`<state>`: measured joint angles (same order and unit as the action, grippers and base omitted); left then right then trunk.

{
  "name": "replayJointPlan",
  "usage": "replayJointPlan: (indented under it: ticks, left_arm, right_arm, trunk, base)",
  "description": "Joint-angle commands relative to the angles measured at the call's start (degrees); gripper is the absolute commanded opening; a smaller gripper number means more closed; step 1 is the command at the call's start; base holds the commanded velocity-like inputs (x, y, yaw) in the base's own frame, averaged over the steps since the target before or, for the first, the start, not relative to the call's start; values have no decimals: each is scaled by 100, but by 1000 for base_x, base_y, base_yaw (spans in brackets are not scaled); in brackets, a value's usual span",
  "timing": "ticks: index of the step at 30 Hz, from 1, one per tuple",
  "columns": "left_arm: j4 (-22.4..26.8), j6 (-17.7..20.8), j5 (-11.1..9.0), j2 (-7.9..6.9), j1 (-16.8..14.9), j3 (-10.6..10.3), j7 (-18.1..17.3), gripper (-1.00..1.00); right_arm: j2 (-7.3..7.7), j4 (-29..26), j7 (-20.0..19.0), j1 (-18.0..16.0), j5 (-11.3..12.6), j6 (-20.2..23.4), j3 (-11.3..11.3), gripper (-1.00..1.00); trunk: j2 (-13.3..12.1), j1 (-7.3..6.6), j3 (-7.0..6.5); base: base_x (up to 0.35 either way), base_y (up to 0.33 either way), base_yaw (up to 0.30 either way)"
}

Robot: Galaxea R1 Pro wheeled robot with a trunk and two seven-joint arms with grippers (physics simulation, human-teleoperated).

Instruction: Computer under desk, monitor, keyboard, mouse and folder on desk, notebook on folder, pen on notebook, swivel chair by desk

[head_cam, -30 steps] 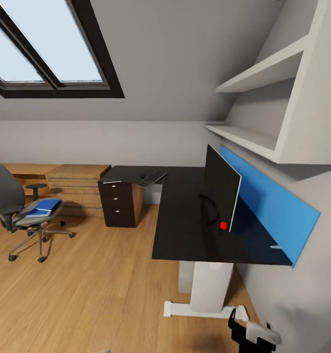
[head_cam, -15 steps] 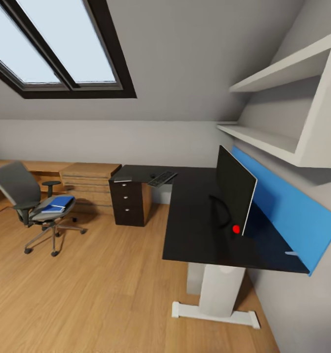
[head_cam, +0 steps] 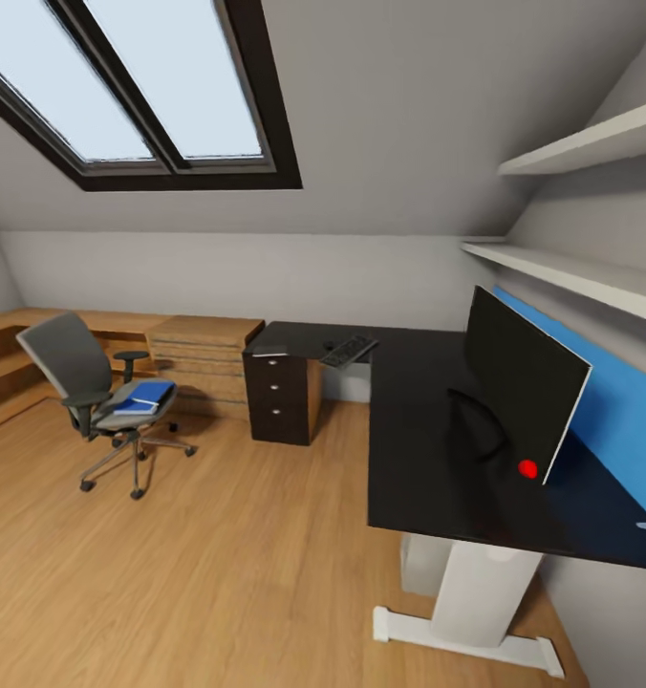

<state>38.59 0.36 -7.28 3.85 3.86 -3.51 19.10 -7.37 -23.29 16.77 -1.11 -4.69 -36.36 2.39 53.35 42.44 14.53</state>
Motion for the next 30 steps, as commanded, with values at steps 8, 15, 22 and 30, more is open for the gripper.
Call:
replayJointPlan:
  ticks: [8,15,22,30]
  left_arm:
    - [-211,-7,-47,72,1,-41,32,100]
    - [-227,-102,-45,58,1,-38,33,100]
    - [-236,-176,-45,62,1,-36,35,100]
    - [-239,-184,-53,63,1,-36,40,100]
  right_arm:
    - [-25,8,47,-3,-49,-2,24,100]
    - [-33,8,46,-3,-49,5,32,100]
    - [-33,23,46,-3,-49,5,33,100]
    - [-12,22,46,-3,-54,5,21,100]
  trunk:
    - [5,4,6]
    - [5,4,11]
    - [5,4,33]
    - [5,4,72]
  base:
    - [224,277,145]
    - [225,277,265]
    - [239,266,266]
    - [280,207,220]
